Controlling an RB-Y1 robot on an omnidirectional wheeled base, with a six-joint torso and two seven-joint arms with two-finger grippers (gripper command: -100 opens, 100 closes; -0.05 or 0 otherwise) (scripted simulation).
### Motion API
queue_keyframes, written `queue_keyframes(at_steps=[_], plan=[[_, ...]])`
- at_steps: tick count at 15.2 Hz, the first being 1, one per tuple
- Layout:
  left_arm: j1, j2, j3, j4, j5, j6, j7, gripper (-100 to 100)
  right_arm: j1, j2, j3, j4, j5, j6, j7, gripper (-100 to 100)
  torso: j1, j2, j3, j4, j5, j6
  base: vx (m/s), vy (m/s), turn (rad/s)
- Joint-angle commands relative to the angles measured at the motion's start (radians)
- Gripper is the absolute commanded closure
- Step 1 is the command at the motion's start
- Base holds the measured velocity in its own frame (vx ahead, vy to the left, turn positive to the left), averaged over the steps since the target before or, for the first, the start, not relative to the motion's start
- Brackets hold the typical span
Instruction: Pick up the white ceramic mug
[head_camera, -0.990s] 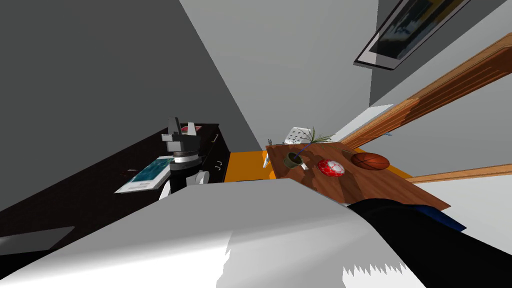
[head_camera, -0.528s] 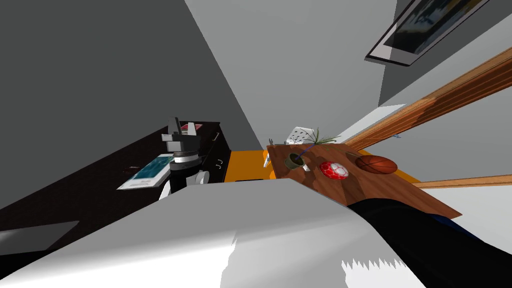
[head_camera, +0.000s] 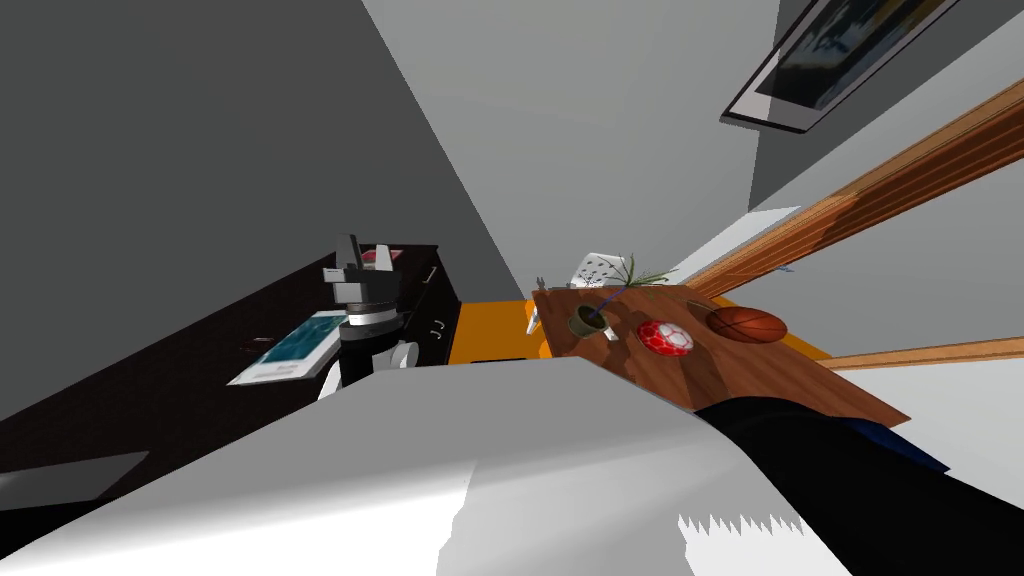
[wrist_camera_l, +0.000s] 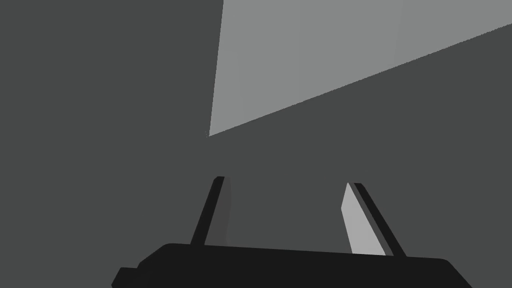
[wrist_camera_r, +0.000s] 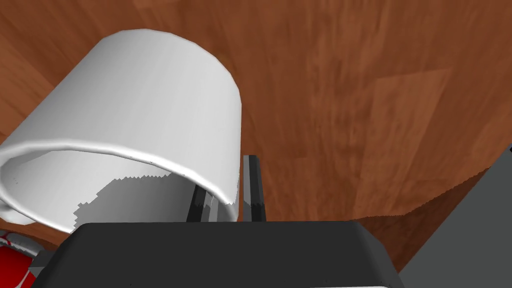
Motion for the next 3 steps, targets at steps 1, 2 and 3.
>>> queue_keyframes(at_steps=[1, 2, 3], plan=[[0.0, 0.0, 0.0, 0.0, 0.0, 0.0, 0.0, 0, 0.013, -0.028, -0.005, -0.023, -0.004, 0.003, -0.009, 100, 0.0, 0.0, 0.0, 0.0, 0.0, 0.0, 0.016, 0.026, -0.048], [0.0, 0.0, 0.0, 0.0, 0.0, 0.0, 0.0, 0, 0.021, -0.05, -0.008, -0.042, -0.008, 0.007, -0.015, 100, 0.0, 0.0, 0.0, 0.0, 0.0, 0.0, 0.017, 0.022, -0.065], [0.0, 0.0, 0.0, 0.0, 0.0, 0.0, 0.0, 0, 0.011, -0.03, -0.003, -0.025, -0.006, 0.004, -0.009, 100, 0.0, 0.0, 0.0, 0.0, 0.0, 0.0, 0.011, 0.012, -0.027]])
